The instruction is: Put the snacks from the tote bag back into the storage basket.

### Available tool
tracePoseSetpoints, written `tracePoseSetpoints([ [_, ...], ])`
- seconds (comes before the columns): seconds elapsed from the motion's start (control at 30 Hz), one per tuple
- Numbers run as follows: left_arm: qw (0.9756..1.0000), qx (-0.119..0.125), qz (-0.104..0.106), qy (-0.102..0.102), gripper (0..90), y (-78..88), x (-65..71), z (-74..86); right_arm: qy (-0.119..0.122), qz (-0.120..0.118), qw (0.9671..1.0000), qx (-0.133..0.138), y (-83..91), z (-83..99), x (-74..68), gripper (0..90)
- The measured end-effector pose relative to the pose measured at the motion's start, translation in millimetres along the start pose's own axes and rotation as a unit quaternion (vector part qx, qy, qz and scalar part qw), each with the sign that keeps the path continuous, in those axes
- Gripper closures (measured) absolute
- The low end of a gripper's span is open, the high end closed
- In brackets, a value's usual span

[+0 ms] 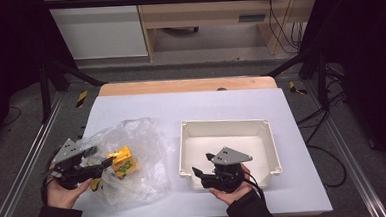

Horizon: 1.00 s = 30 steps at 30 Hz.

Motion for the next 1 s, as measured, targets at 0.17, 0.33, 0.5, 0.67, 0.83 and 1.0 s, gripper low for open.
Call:
tracePoseSetpoints([
  [0.17,0.9997,-0.016,-0.016,-0.007,30.2,8.2,-7.1,13.6,0.007,-0.017,0.9998,0.007,-1.4,-4.5,-13.3,39.6],
  [0.33,0.9981,-0.033,-0.039,0.034,50.5,14.6,-22.8,26.2,0.015,-0.039,0.999,0.014,-8.1,-14.0,-31.7,44.8],
  [0.5,0.9964,-0.042,-0.048,0.055,79.8,10.7,-31.4,33.0,0.031,-0.072,0.997,0.004,-36.6,-20.6,-63.9,48.9],
  [0.67,0.9941,-0.064,-0.062,0.062,89.2,6.1,-39.5,45.0,0.047,-0.098,0.9939,-0.016,-83.2,-19.4,-105.0,46.6],
  [0.83,0.9866,-0.119,-0.098,0.054,89.7,0.5,-46.4,68.8,0.055,-0.095,0.9931,-0.042,-129.3,-3.0,-127.8,44.4],
  [1.0,0.9783,-0.157,-0.12,0.062,89.7,0.1,-54.8,86.6,0.057,-0.092,0.9919,-0.067,-153.2,12.5,-136.2,46.0],
])
Point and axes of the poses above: each handheld gripper's, and its own axes: y roughly backward along the jaws, z roughly out of its underside, x roughly to its right, the point moved 6 cm from there along -y, roughly forward along the jaws, and after that the axes turned 1 degree about -y, right-handed, at the moved point
